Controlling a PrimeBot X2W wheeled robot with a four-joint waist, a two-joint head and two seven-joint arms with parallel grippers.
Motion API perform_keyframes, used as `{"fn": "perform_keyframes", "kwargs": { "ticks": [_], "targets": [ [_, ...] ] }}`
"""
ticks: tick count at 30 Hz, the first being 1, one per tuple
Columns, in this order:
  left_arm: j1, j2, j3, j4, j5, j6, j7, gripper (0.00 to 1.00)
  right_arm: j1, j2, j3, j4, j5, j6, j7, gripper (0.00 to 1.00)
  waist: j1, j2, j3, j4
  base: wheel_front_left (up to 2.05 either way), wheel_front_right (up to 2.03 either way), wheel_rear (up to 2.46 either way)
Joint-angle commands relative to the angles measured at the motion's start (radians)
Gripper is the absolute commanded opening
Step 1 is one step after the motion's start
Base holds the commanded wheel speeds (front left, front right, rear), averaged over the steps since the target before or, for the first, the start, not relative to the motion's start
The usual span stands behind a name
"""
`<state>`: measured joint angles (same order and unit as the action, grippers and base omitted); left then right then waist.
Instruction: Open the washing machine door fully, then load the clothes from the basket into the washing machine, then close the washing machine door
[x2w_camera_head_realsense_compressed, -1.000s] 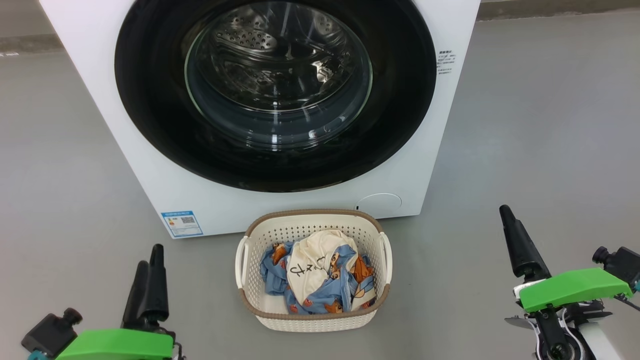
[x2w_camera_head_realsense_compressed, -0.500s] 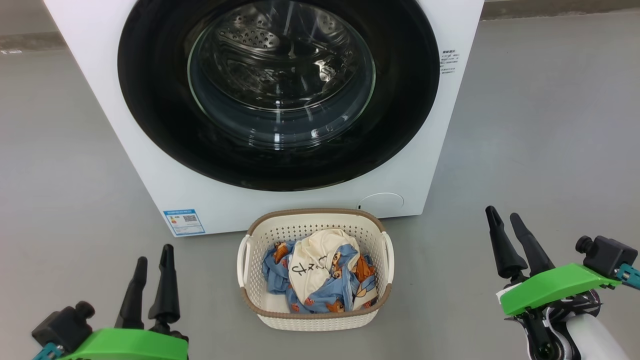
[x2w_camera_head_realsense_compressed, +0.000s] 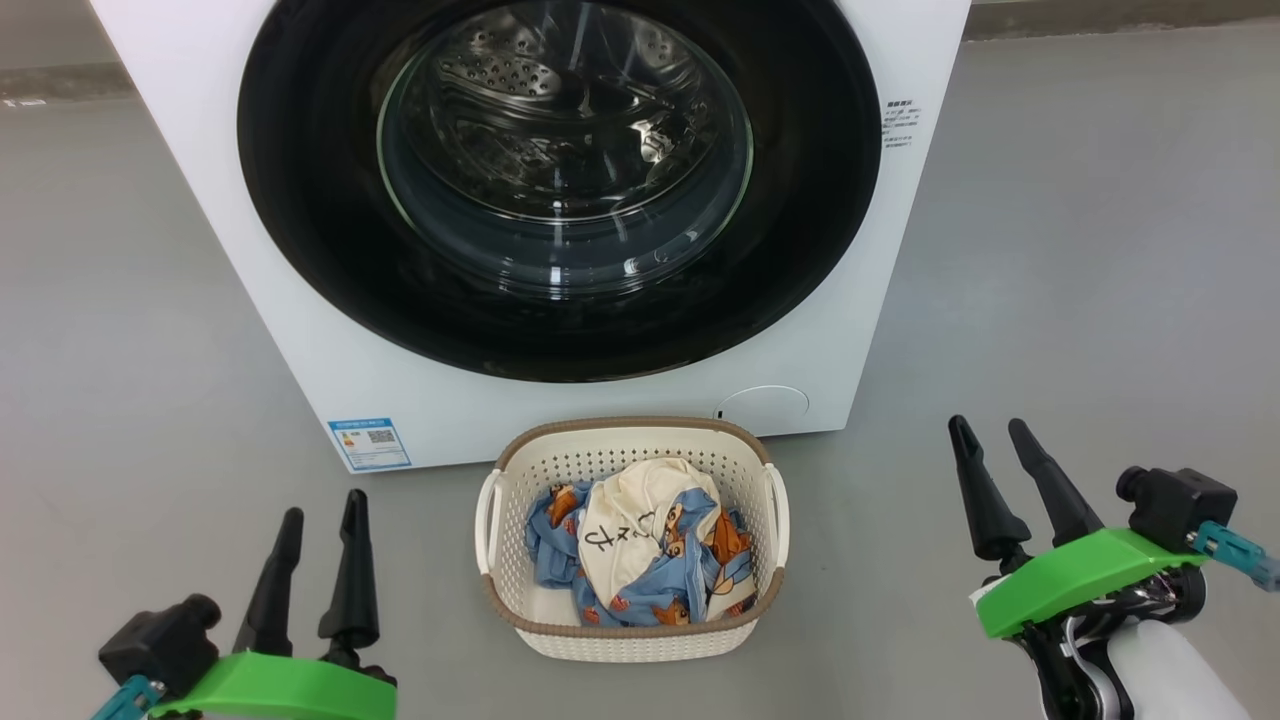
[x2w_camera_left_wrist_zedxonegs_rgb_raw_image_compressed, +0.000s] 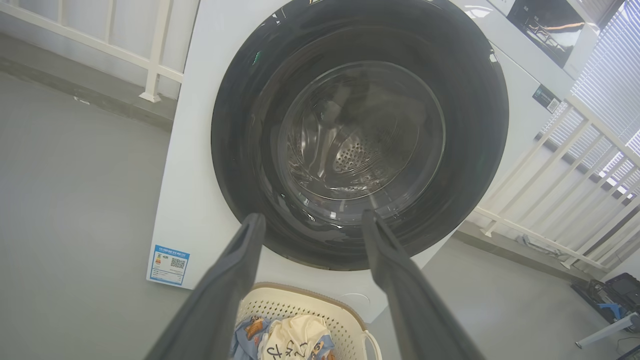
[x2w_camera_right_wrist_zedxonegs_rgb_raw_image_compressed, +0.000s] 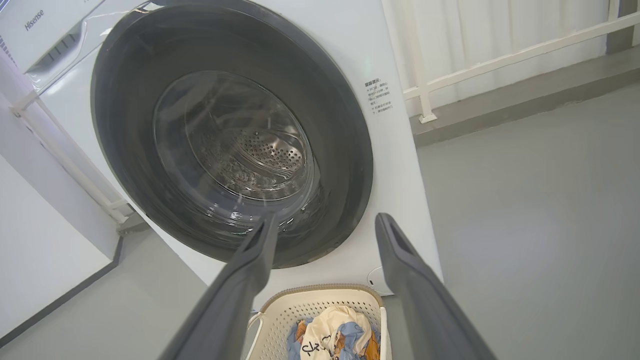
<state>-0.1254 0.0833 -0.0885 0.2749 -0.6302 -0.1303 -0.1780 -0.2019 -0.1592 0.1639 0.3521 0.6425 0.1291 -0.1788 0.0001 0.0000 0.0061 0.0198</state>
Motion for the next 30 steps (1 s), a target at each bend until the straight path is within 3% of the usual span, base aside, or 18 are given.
{"fn": "perform_keyframes", "kwargs": {
  "ticks": [1,23,30],
  "targets": [
    [-0.050,0.015,0.020,-0.020,0.022,0.000,-0.015,1.00,-0.054,-0.014,0.021,-0.021,-0.026,0.001,-0.015,1.00,-0.0001,0.0000,0.000,0.000,0.00,0.00,0.00],
    [-0.075,0.028,-0.001,0.013,0.242,0.000,-0.084,1.00,-0.101,-0.044,0.109,0.030,-0.227,0.002,-0.083,1.00,-0.0001,0.0000,-0.003,0.007,0.00,0.00,0.00],
    [-0.074,0.031,-0.008,0.014,0.240,0.000,-0.084,1.00,-0.103,-0.046,0.109,0.037,-0.222,0.002,-0.083,1.00,-0.0001,0.0000,-0.003,0.008,0.00,0.00,0.00]
  ]
}}
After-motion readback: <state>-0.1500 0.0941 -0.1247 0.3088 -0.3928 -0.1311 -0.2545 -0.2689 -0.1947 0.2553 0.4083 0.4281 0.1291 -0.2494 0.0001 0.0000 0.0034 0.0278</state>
